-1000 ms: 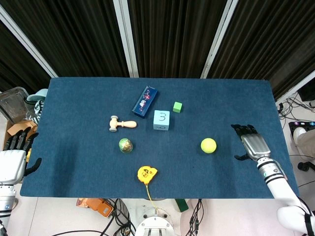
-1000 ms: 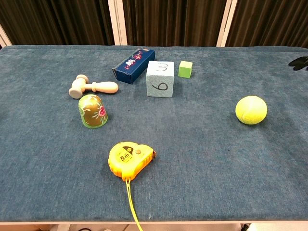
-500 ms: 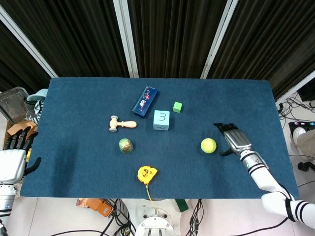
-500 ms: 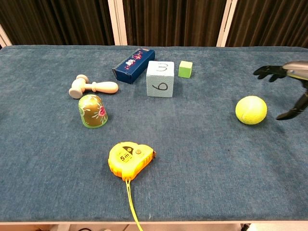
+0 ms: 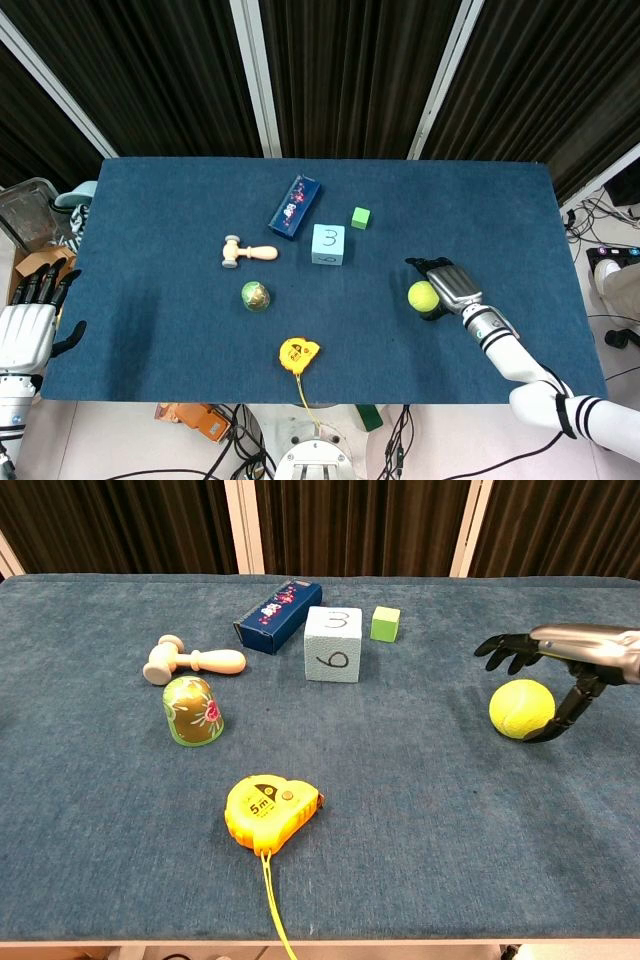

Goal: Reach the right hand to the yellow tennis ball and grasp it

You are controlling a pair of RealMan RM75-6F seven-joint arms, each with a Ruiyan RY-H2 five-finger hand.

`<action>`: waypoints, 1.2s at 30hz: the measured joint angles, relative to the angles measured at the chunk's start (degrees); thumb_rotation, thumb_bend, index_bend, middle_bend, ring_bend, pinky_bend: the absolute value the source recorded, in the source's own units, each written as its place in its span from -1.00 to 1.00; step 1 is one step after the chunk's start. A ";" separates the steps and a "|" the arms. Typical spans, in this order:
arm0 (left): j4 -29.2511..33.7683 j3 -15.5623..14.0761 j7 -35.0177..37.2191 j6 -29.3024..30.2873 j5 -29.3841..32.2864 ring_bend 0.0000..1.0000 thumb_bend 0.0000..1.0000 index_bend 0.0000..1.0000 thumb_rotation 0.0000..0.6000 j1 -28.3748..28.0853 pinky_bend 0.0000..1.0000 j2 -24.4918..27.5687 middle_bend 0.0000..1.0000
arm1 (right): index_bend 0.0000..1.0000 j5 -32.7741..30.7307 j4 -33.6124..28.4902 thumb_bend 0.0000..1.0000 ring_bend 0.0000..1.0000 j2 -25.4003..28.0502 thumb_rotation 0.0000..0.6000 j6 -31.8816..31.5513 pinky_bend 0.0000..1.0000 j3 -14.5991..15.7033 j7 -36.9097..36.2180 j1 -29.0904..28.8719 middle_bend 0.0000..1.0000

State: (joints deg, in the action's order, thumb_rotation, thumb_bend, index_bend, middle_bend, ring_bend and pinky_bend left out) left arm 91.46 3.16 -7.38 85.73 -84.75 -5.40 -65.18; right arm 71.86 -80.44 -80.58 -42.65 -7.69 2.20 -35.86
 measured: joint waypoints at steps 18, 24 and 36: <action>0.19 -0.04 0.02 -0.19 0.27 -1.00 -0.47 -0.72 1.00 0.02 -0.76 0.07 -1.00 | 0.25 -1.98 -0.43 0.19 0.42 1.05 1.00 -3.44 0.60 -3.28 -0.91 -1.68 0.21; 0.28 0.04 -0.04 -0.17 0.61 -1.00 -0.47 -0.72 1.00 0.10 -0.76 0.16 -1.00 | 0.31 -1.66 -0.27 0.19 0.44 1.55 1.00 -6.37 0.65 -8.14 -4.73 -3.55 0.23; 0.44 0.12 -0.23 -0.35 1.01 -1.00 -0.47 -0.72 1.00 0.12 -0.76 0.20 -1.00 | 0.35 -0.29 -2.44 0.19 0.44 2.05 1.00 -18.76 0.67 -16.18 -15.90 -3.71 0.23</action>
State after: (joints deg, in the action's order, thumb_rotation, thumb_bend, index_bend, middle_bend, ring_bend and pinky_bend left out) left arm 91.90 3.27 -7.61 85.38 -83.73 -5.28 -64.97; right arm 71.57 -82.88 -78.53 -61.41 -23.87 -13.70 -39.57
